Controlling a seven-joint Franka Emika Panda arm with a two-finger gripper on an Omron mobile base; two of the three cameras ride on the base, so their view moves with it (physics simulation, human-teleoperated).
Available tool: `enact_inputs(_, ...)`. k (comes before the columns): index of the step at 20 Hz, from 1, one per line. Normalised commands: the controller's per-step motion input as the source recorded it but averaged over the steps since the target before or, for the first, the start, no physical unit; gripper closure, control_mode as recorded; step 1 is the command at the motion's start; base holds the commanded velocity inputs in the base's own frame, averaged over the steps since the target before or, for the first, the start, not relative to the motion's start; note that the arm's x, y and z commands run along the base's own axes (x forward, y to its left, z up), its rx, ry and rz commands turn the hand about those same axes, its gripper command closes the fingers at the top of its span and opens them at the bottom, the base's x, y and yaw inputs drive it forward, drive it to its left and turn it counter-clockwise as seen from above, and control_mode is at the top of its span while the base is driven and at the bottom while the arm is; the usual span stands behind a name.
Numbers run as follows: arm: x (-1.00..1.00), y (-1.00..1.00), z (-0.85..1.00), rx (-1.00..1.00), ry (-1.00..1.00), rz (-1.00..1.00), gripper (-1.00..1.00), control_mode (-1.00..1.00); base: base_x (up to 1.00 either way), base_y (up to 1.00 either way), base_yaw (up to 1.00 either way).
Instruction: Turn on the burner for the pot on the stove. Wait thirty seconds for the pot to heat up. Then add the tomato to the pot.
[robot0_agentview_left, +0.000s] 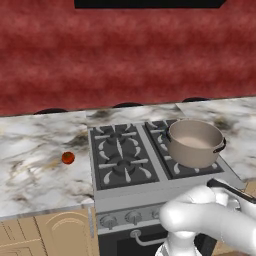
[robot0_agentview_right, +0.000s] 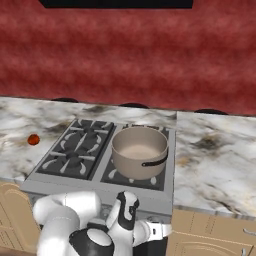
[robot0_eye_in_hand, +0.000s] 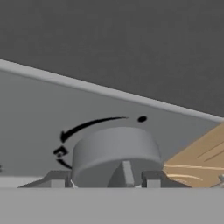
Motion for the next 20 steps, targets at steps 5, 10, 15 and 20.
enact_inputs(5, -0.41, -0.14, -0.60, -0.16, -0.32, 0.72, 1.00, -1.00, 0.00, 0.00, 0.00)
enact_inputs(10, -0.12, -0.48, -0.64, 0.00, -0.52, 0.80, 1.00, -1.00, 0.00, 0.00, 0.00)
enact_inputs(15, 0.01, -0.06, -0.19, 0.02, -0.48, 0.83, 1.00, -1.00, 0.00, 0.00, 0.00)
enact_inputs(20, 0.01, 0.33, 0.03, 0.11, -0.12, 0.87, 1.00, -1.00, 0.00, 0.00, 0.00)
